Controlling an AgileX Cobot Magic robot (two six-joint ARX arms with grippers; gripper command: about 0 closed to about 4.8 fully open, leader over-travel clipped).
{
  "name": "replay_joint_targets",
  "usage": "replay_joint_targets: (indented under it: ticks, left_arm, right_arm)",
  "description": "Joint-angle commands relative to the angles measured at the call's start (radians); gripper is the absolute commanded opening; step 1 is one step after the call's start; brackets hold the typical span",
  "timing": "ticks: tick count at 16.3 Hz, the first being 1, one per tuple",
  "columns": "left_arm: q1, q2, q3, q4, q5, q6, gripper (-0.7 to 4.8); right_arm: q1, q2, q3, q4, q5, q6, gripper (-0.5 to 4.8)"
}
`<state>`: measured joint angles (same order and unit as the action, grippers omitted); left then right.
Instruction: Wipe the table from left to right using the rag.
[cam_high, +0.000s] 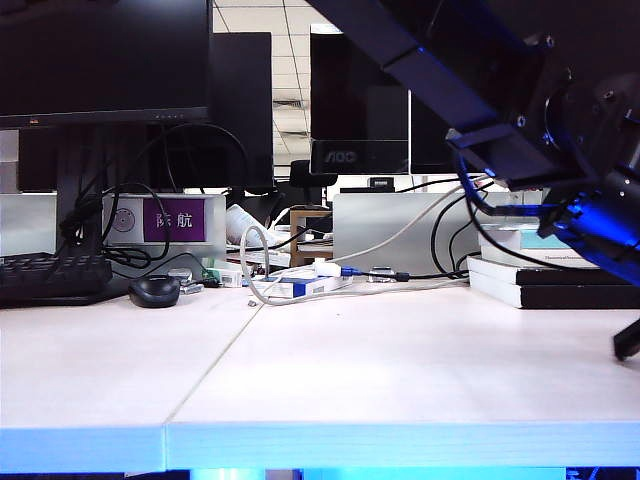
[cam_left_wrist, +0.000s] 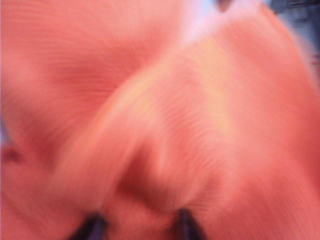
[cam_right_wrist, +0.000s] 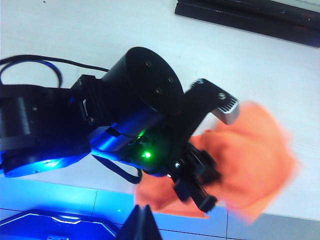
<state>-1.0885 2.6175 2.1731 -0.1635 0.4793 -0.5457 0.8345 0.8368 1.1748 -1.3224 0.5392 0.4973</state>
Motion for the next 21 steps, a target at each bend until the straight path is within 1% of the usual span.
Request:
replay_joint_targets:
  ticks: [1, 2, 5, 7, 9, 10, 12, 13, 14, 17, 19, 21]
  left_arm:
    - [0.006, 0.001, 0.014, -0.013, 0.035, -0.042, 1.76]
    - [0.007, 0.001, 0.049, -0.046, 0.048, -0.029, 1.83]
    - [0.017, 0.001, 0.145, -0.059, 0.049, -0.029, 1.84]
    - [0.025, 0.001, 0.204, -0.098, 0.049, -0.025, 1.84]
    - [0.035, 0.0, 0.255, -0.142, 0.061, -0.003, 1.91]
    - [0.043, 0.0, 0.291, -0.187, 0.079, 0.02, 3.26]
    - [0.05, 0.0, 0.315, -0.229, 0.088, 0.043, 4.15]
    - [0.055, 0.0, 0.333, -0.263, 0.09, 0.06, 4.35]
    - [0.056, 0.0, 0.348, -0.29, 0.1, 0.077, 4.38]
    - [0.06, 0.0, 0.389, -0.327, 0.112, 0.091, 4.4]
    - [0.063, -0.001, 0.417, -0.33, 0.112, 0.101, 4.41]
    - [0.071, -0.001, 0.464, -0.357, 0.115, 0.101, 4.49]
  right_arm:
    - [0.001, -0.002, 0.003, 0.017, 0.01, 0.004, -0.05]
    - [0.001, -0.002, 0.003, 0.032, 0.013, 0.004, -0.05]
    - [0.002, -0.002, 0.003, 0.06, 0.02, 0.004, -0.05]
    - [0.002, -0.002, 0.003, 0.064, 0.026, 0.004, -0.05]
    - [0.001, -0.005, 0.003, 0.064, 0.037, 0.003, -0.05]
    - [0.002, -0.022, 0.003, 0.071, 0.064, 0.003, -0.05]
    - [0.002, -0.05, 0.003, 0.086, 0.109, 0.003, -0.05]
    - [0.001, -0.072, 0.003, 0.098, 0.15, 0.001, -0.05]
    - [0.001, -0.098, 0.003, 0.109, 0.191, 0.001, -0.06]
    - [0.002, -0.175, 0.003, 0.131, 0.251, 0.0, -0.05]
    - [0.002, -0.212, 0.003, 0.131, 0.274, -0.001, -0.05]
    - [0.002, -0.242, 0.003, 0.13, 0.275, -0.018, -0.05]
